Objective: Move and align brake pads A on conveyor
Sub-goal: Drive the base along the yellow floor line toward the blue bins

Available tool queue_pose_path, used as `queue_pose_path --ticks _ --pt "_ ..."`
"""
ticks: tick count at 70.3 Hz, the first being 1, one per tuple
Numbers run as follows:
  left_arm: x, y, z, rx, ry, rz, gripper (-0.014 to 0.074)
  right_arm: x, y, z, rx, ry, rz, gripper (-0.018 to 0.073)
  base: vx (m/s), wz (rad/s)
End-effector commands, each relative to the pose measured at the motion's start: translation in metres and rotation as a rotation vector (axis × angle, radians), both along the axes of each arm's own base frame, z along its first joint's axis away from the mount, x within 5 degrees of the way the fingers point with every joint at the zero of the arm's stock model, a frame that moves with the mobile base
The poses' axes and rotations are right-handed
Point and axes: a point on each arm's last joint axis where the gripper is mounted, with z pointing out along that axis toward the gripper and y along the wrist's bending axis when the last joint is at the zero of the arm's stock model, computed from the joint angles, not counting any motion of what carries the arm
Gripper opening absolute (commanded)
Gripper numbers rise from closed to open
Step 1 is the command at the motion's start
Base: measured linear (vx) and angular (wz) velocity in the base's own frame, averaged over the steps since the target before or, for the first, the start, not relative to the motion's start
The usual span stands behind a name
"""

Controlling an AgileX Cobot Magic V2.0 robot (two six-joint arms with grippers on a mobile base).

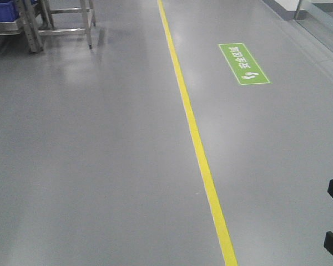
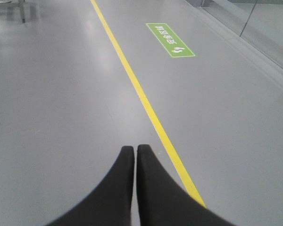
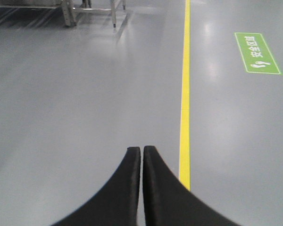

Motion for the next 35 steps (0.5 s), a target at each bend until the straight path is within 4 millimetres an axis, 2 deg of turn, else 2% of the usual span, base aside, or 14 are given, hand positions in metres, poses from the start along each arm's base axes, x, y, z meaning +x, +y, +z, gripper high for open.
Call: queue_pose_path --ticks 1,35 --pt "0.002 -0.0018 0.0116 -0.024 -0.072 -0.014 -0.0006 0.0027 -0.0003 0.0147 0.011 -0.097 -0.007 -0.0006 0.27 -0.21" --pt "0.002 -0.0018 0.0116 -0.024 -0.072 -0.014 -0.0006 0.0027 -0.0003 0.0147 0.011 -0.097 -0.007 -0.0006 0.27 -0.16"
